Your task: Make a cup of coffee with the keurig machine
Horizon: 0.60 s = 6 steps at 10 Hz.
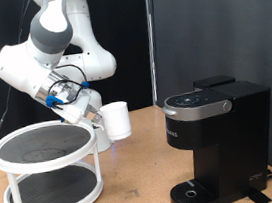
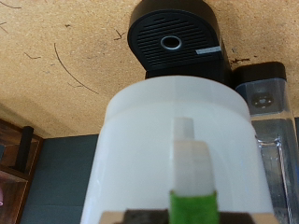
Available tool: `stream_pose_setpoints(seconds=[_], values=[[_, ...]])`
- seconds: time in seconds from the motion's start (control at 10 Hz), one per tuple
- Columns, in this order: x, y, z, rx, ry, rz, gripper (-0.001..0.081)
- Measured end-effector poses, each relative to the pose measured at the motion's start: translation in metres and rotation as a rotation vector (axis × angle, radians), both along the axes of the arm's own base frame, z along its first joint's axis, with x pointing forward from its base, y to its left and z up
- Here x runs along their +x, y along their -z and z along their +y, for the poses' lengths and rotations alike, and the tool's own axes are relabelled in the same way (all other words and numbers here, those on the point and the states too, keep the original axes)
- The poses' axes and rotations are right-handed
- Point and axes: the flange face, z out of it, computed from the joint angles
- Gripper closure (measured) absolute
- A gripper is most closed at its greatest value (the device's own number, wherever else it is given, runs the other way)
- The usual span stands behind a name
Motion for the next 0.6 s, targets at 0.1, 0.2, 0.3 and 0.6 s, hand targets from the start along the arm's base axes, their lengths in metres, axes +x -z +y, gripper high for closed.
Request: stream_pose_setpoints(seconds=[0.1,0.2,0.3,0.6], values=[[0.000,0.003,0.001,0.002,0.008,0.036,0.0802],[0.002,0.008,0.004,-0.007,0.017,0.076,0.0802],[0.005,0.015,0.007,-0.022,0.028,0.108,0.0802],[0.019,0.034,0.015,-0.067,0.050,0.139,0.0802]])
